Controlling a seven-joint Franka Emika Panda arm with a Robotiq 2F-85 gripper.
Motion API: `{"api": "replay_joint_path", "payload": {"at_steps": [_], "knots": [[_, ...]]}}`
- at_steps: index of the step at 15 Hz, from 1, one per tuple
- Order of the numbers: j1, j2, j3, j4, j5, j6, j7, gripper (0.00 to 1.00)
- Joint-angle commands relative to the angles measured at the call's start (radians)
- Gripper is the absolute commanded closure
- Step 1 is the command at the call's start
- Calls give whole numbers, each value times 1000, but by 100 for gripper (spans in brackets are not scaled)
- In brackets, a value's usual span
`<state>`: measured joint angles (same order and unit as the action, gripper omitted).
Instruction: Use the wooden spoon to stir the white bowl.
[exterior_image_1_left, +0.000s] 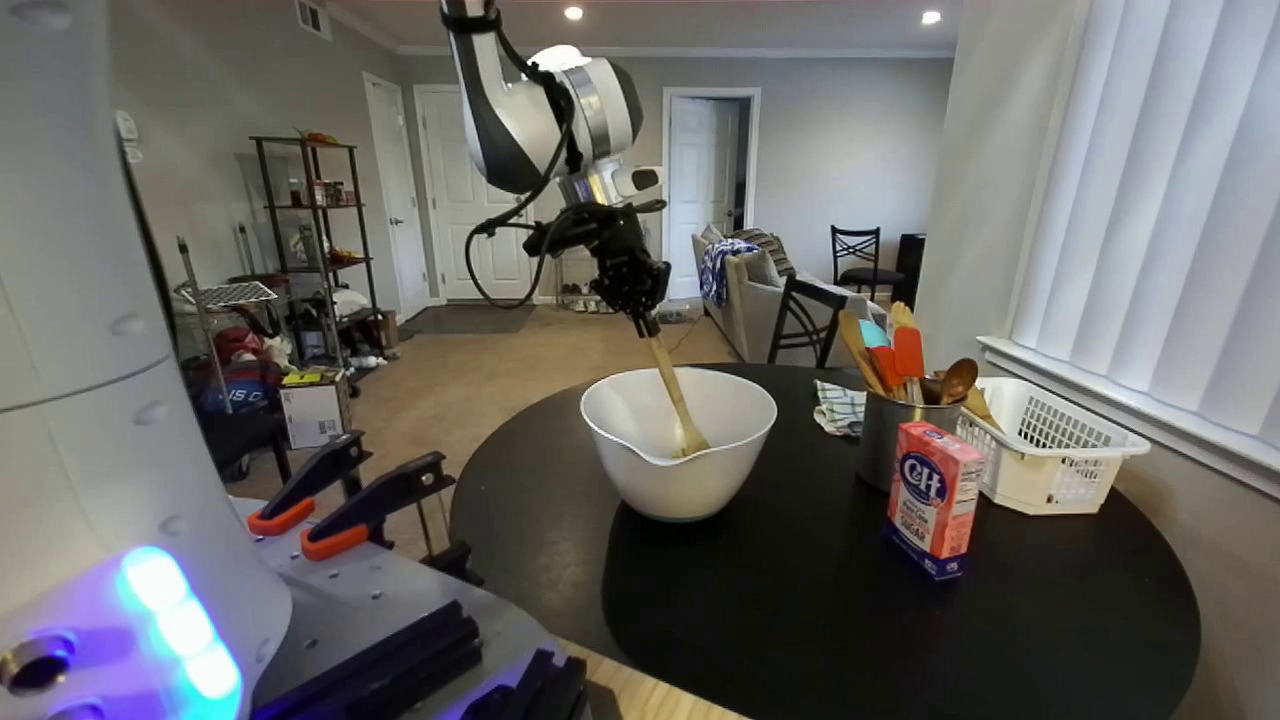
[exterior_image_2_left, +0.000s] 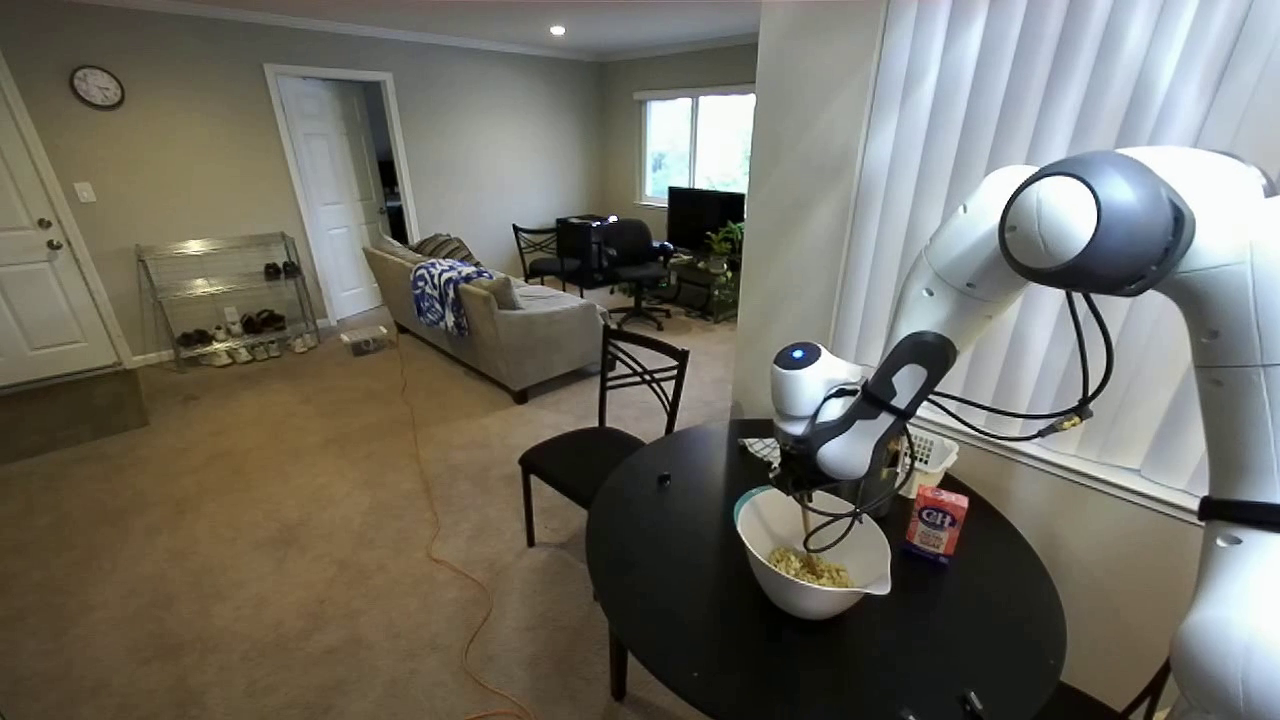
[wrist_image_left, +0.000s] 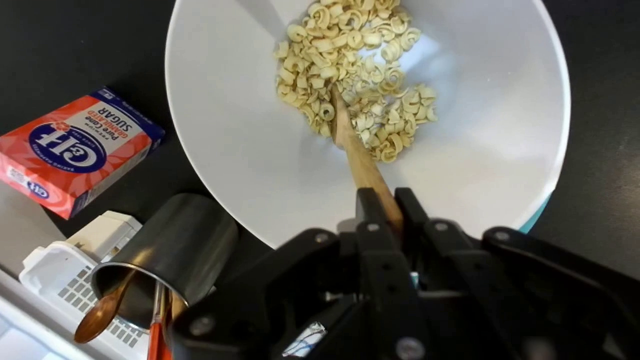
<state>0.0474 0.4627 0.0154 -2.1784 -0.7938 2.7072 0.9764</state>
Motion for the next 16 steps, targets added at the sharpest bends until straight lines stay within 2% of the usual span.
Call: {"api": "replay_joint_path", "payload": {"at_steps": [1, 5, 8, 12, 14, 15, 16], "knots": [[17, -17, -25, -58, 97, 54, -99, 94], [5, -57, -15, -84, 251, 5, -269, 94], [41, -106, -46, -104, 350, -35, -349, 94], [89, -186, -79, -141, 387, -94, -373, 94], [118, -220, -95, -155, 338, -127, -361, 94], [110, -150, -94, -104, 361, -95, -340, 94], [115, -161, -95, -107, 360, -102, -338, 88]]}}
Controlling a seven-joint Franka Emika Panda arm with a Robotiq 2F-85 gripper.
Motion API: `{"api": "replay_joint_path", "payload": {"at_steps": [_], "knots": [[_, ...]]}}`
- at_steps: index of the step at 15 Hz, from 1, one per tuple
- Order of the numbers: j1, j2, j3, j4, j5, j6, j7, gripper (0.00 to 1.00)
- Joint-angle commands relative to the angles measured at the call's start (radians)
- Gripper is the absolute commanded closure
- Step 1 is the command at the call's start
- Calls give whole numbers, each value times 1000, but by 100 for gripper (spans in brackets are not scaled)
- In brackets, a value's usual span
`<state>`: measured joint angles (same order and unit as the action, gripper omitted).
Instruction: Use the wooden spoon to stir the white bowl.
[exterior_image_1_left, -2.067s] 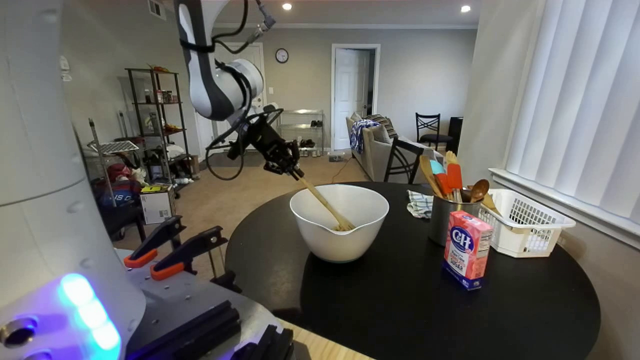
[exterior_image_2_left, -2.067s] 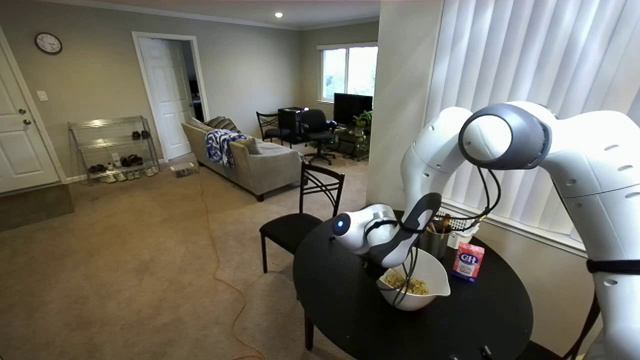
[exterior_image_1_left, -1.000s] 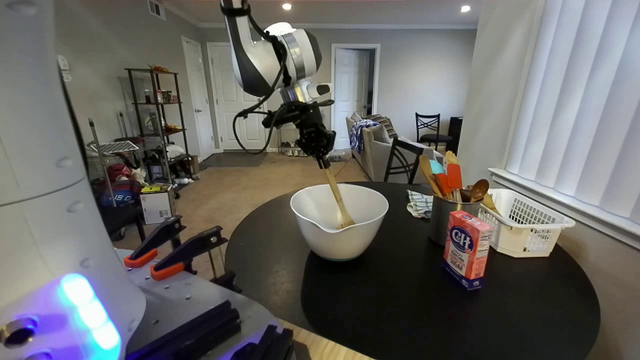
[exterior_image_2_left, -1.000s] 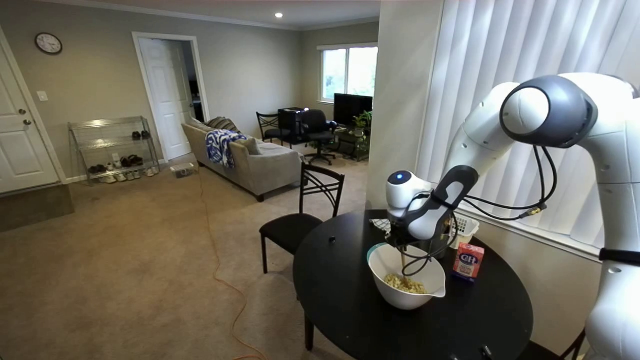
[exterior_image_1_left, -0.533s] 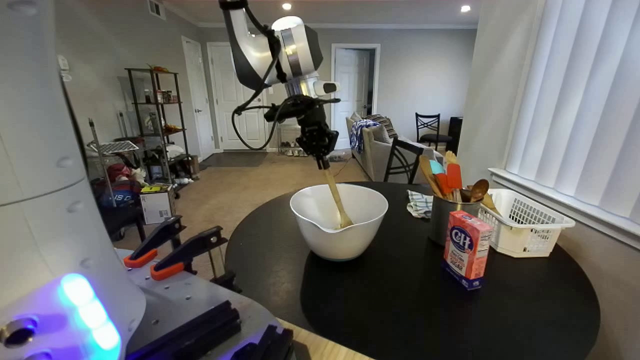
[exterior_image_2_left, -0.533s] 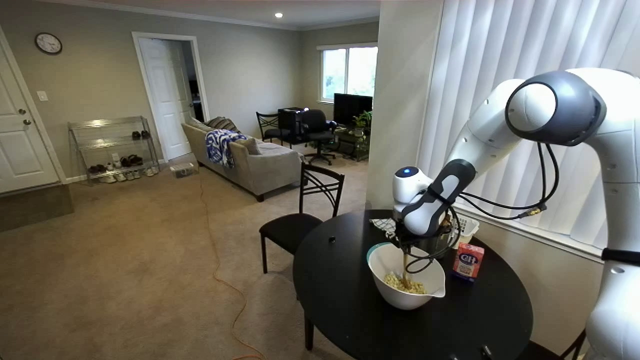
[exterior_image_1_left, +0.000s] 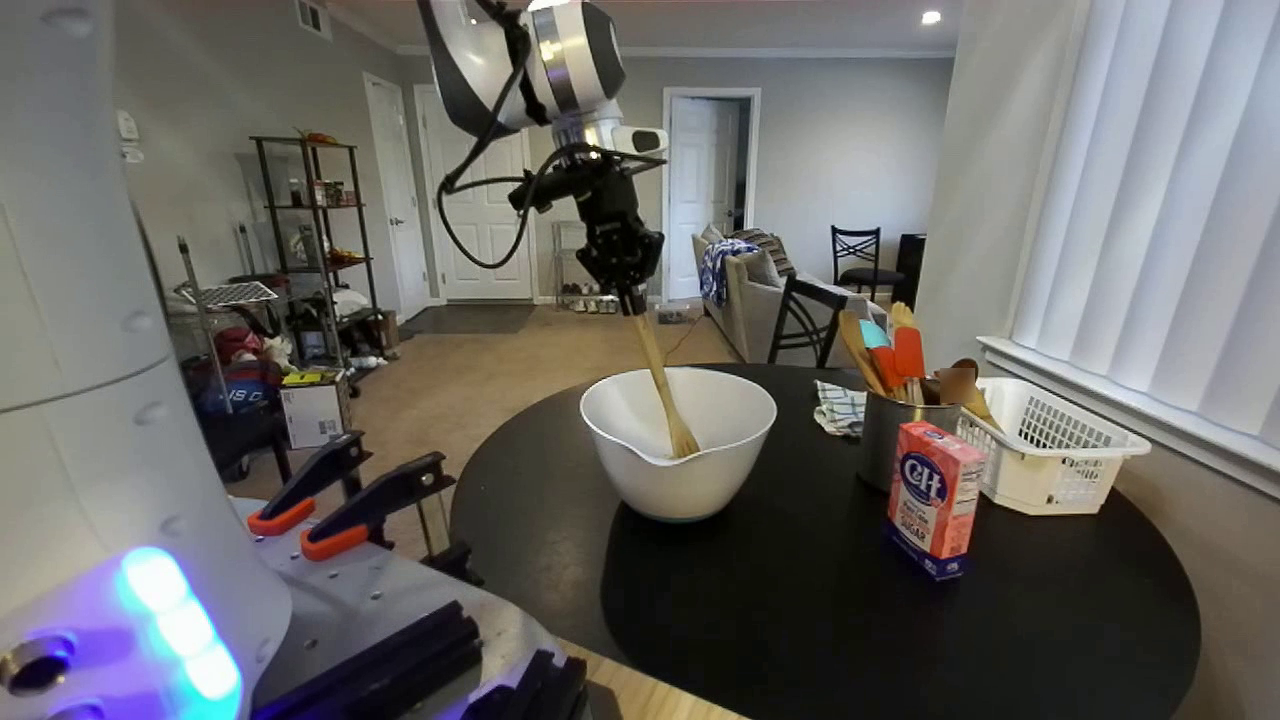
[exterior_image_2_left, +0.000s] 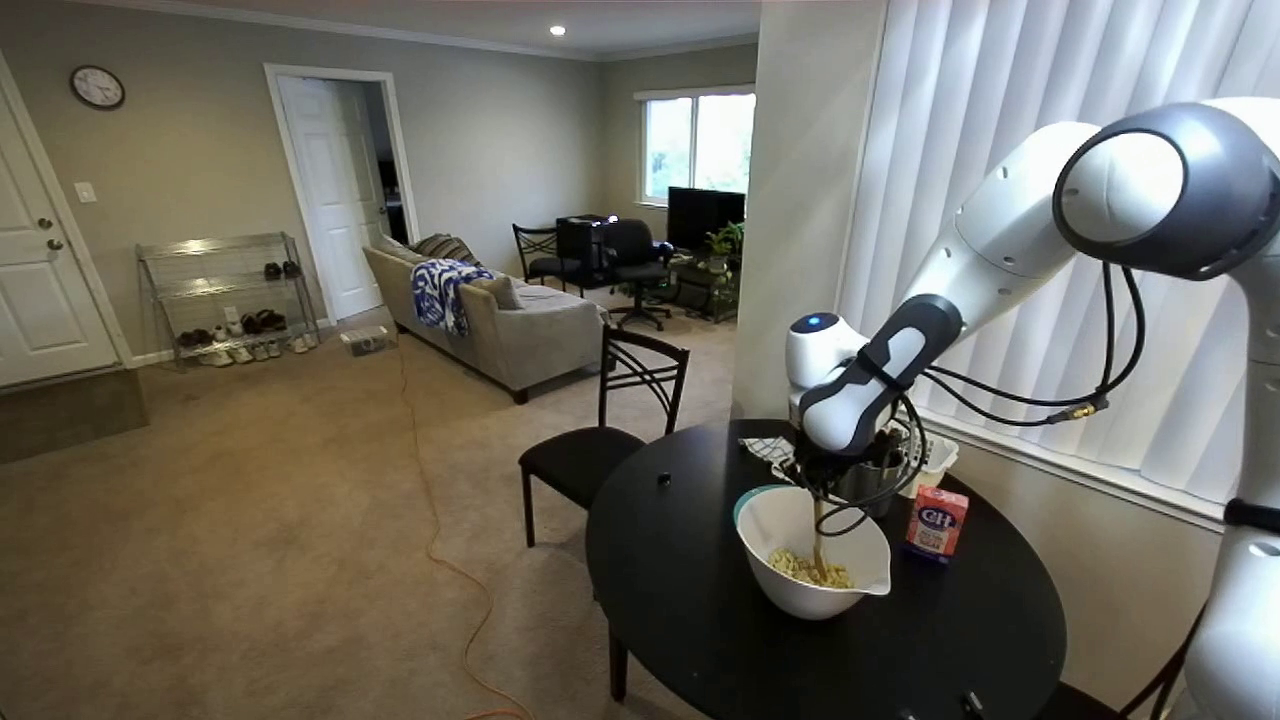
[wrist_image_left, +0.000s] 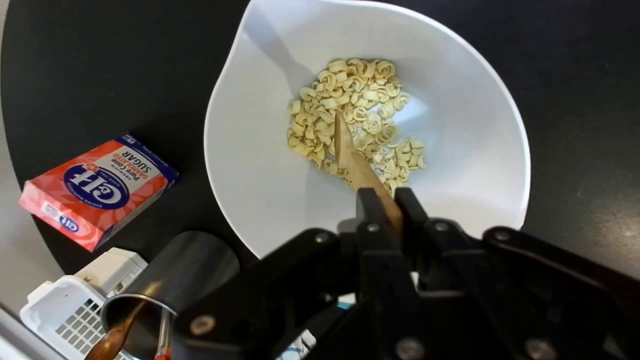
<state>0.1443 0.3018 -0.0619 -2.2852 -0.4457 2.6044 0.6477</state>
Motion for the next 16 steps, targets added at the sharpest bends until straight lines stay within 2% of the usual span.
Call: {"api": "replay_joint_path", "payload": {"at_steps": [1, 7, 8, 10, 12, 13, 16], "knots": [[22, 0, -20, 1, 11, 0, -9, 88], [23, 13, -27, 4, 12, 2, -9, 88], [21, 17, -19, 11, 30, -7, -15, 94], [4, 7, 3, 21, 101, -32, -43, 94], [-40, 3, 44, 40, 257, -79, -121, 94], [-111, 10, 107, 55, 347, -112, -189, 94], [-135, 22, 101, 102, 573, -222, -310, 94]]}}
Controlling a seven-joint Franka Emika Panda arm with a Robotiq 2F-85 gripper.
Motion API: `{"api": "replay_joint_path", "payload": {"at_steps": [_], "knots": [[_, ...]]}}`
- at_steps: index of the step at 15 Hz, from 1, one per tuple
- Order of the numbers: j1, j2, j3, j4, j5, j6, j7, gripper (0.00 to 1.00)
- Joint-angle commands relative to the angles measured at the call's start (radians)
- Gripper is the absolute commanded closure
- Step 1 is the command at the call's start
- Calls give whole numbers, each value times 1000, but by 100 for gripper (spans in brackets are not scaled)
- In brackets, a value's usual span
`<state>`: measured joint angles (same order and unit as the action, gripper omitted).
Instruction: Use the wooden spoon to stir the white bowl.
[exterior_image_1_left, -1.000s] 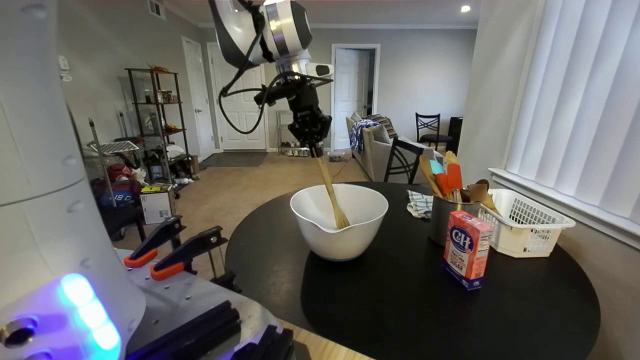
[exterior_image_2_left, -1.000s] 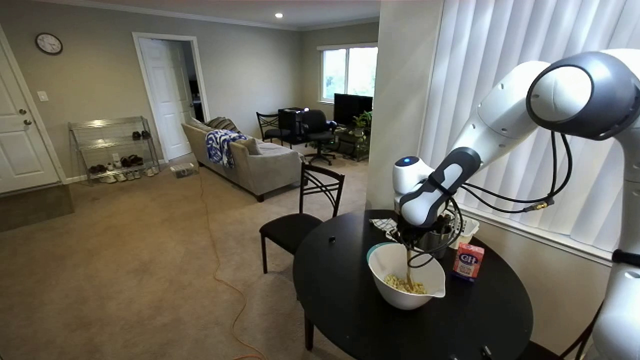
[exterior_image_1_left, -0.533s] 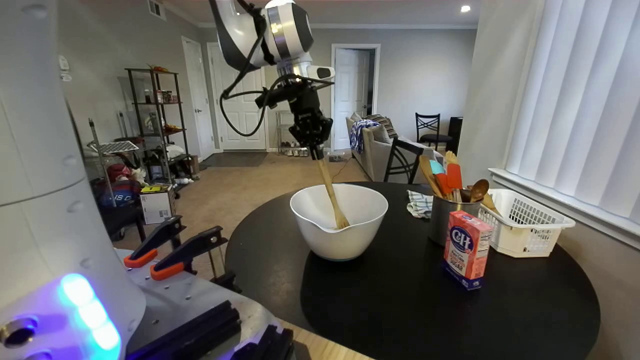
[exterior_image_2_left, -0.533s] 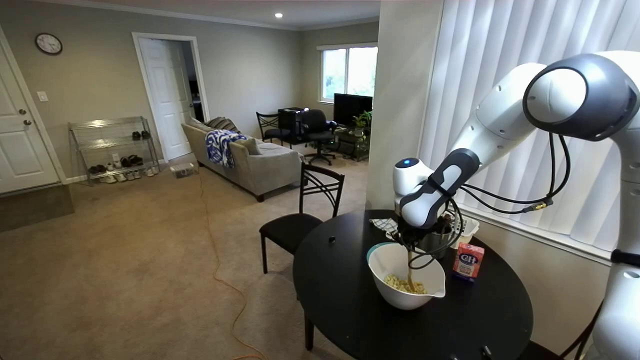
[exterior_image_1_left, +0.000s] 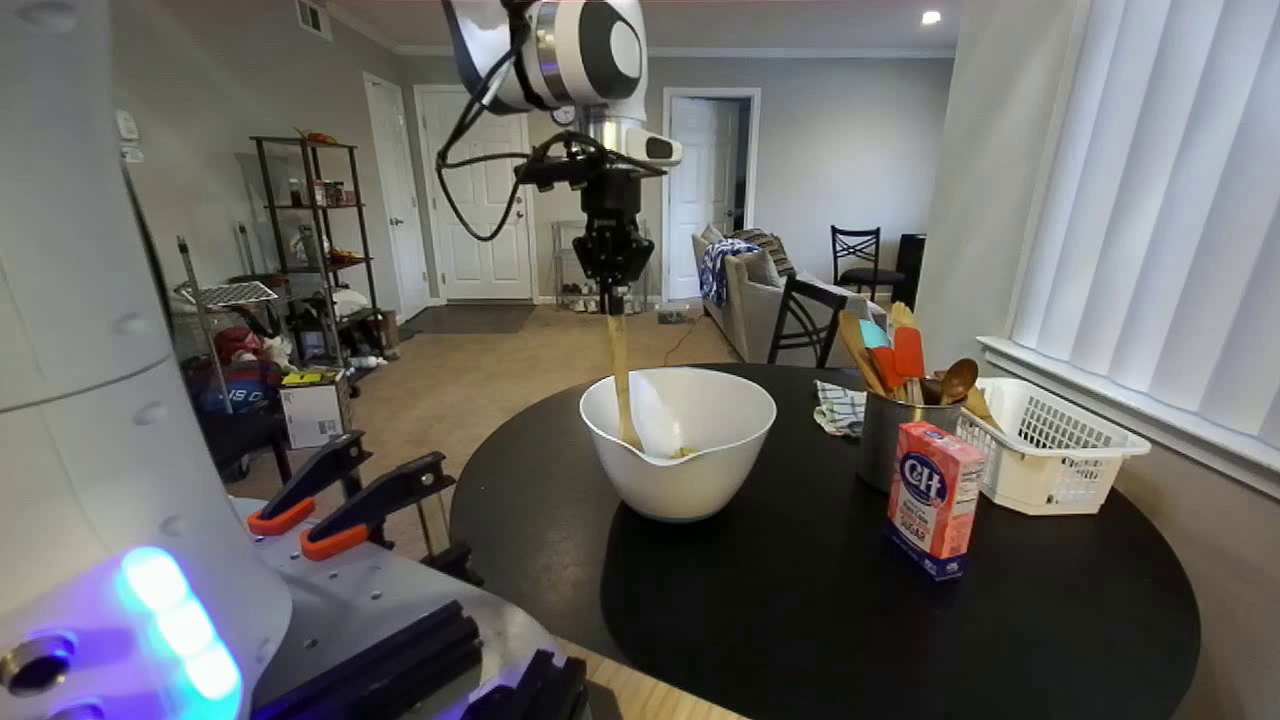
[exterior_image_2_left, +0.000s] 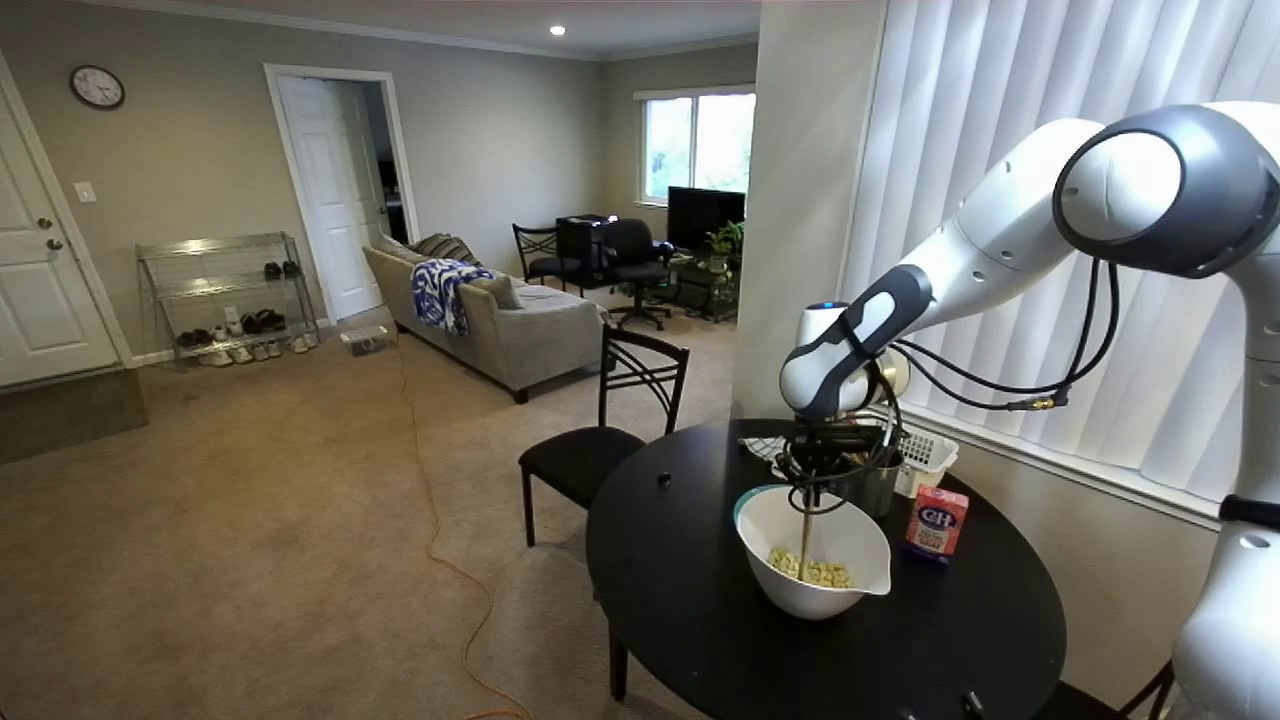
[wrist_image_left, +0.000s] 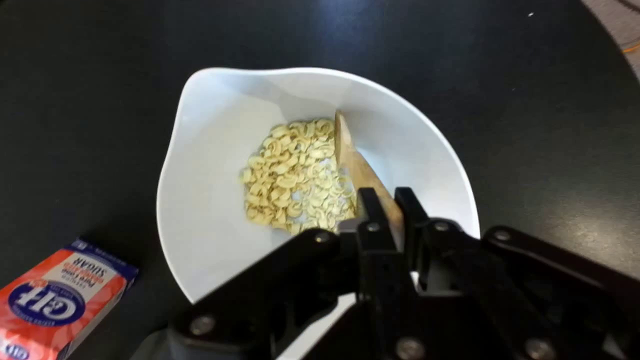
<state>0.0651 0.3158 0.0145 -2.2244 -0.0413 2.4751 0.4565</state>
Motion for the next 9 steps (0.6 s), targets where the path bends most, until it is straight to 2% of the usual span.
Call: {"api": "replay_joint_path", "payload": {"at_steps": [1, 4, 9], "knots": [[-65, 9, 18, 50, 211, -110, -139, 94], [-79, 5, 9, 49, 285, -81, -184, 94], [-42, 19, -5, 30, 231, 3, -166, 94]]}}
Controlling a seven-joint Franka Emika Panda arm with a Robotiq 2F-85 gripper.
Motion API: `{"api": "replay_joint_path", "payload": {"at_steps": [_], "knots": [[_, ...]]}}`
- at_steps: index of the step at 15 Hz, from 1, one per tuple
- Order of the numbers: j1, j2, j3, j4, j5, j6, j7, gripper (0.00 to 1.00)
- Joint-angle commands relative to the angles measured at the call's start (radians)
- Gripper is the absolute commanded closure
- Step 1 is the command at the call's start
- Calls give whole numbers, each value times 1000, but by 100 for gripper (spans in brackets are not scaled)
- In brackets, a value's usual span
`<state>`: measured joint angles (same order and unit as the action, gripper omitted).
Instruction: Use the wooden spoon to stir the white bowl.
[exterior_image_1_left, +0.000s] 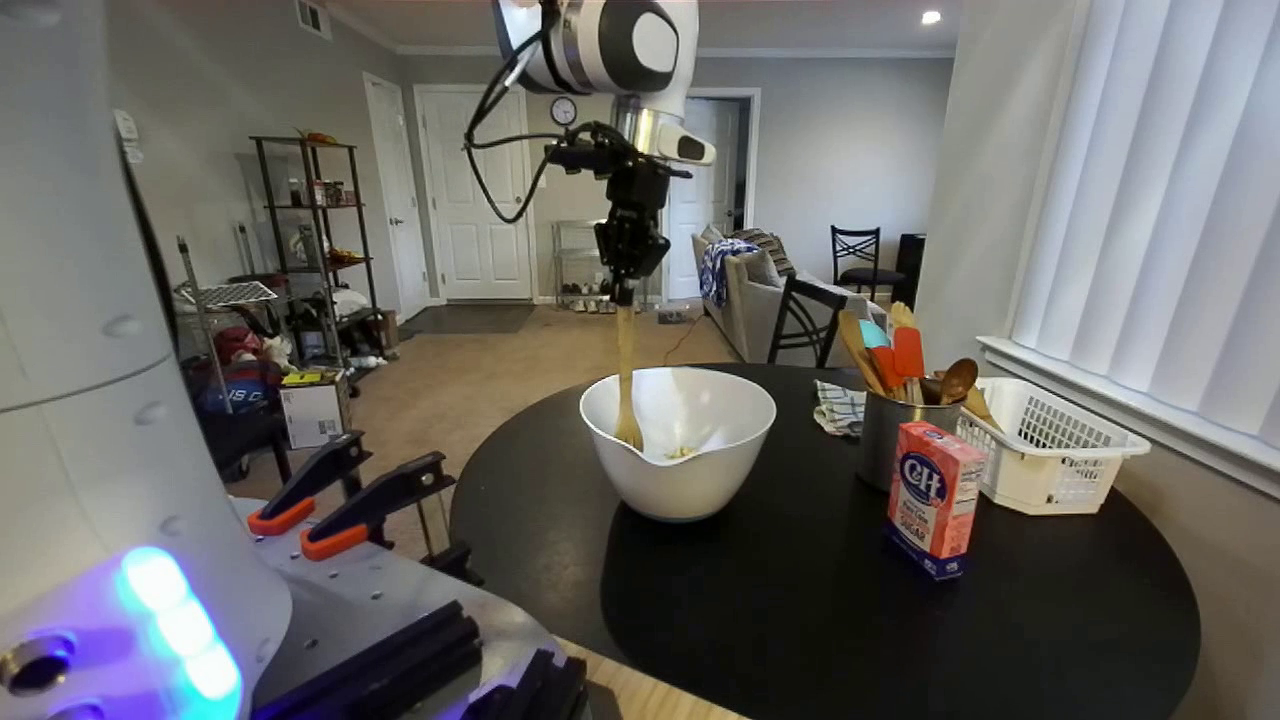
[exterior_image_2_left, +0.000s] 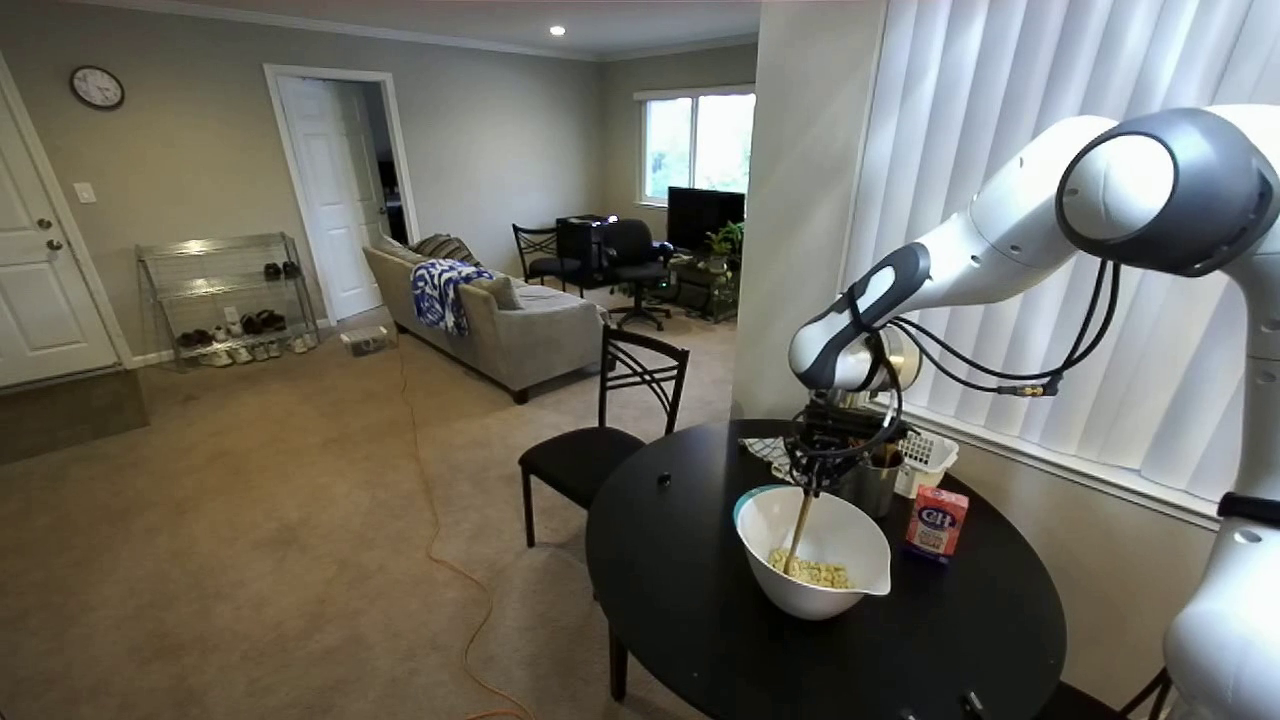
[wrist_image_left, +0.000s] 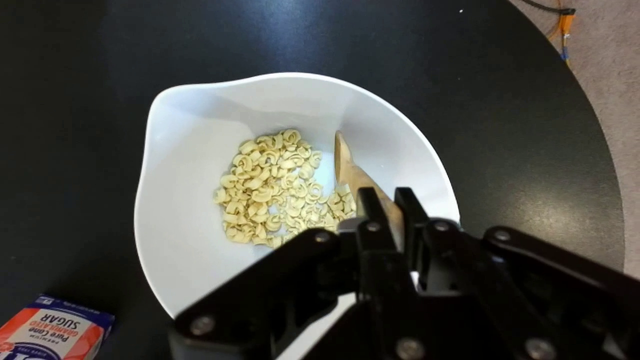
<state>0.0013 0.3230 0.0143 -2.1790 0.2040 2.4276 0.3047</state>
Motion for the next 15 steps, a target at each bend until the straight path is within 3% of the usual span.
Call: {"api": "replay_joint_path", "payload": {"at_steps": [1, 12, 15], "knots": [[28, 18, -6, -17, -19, 64, -11, 94], [66, 82, -34, -20, -70, 106, 20, 94], [92, 86, -76, -25, -130, 93, 87, 94]]}}
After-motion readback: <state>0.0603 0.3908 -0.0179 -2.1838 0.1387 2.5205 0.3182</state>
